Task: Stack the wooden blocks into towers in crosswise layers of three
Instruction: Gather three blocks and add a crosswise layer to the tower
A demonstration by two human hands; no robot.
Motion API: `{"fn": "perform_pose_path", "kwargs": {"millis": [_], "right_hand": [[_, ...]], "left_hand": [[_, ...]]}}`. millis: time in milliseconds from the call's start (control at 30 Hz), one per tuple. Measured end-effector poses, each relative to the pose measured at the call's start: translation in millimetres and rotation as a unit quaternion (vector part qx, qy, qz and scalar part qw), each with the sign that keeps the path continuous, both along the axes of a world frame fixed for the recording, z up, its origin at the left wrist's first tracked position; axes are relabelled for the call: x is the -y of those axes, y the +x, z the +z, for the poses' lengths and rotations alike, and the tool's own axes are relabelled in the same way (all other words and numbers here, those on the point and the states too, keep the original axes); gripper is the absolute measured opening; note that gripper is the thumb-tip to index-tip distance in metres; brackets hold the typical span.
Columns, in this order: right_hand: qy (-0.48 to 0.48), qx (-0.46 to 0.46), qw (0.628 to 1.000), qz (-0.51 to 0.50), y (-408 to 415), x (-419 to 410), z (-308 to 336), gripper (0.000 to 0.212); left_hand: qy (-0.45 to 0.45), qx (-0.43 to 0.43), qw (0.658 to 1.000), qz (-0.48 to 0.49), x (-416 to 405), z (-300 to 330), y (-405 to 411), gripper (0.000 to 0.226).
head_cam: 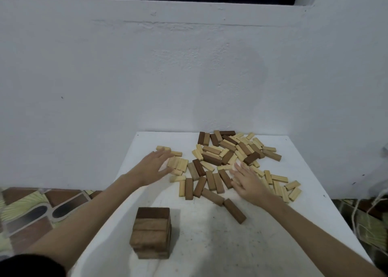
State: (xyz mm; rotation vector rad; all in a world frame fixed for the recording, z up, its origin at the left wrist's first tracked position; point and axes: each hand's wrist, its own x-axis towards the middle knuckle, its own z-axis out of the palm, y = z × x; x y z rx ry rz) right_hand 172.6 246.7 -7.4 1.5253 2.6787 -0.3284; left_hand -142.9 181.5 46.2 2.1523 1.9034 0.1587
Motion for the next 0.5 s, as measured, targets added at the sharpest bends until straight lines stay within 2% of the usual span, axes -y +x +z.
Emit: {"fn": "perform_pose_path", "kwargs": {"millis": [33, 100, 300, 500], "right_hand": [[0.01, -0.013, 1.0, 0.001, 2, 6, 5, 0.047], [0.019, -0.047, 0.999, -0.002, 7, 15, 13, 0.041], [0.021, -0.076, 0.997, -0.024, 26, 42, 23, 0.037], [0.004, -0.08, 0.996, -0.031, 41, 69, 15, 0.039]], "left_hand": [[0.011, 0.008, 1.0, 0.0, 6, 12, 7, 0.056], [0.017, 0.03, 0.999, 0.003, 16, 33, 24, 0.048], [0.009, 0.046, 0.999, -0.012, 48, 69, 99, 0.049], [0.019, 0.035, 0.999, -0.012, 59, 43, 165, 0.047]]}}
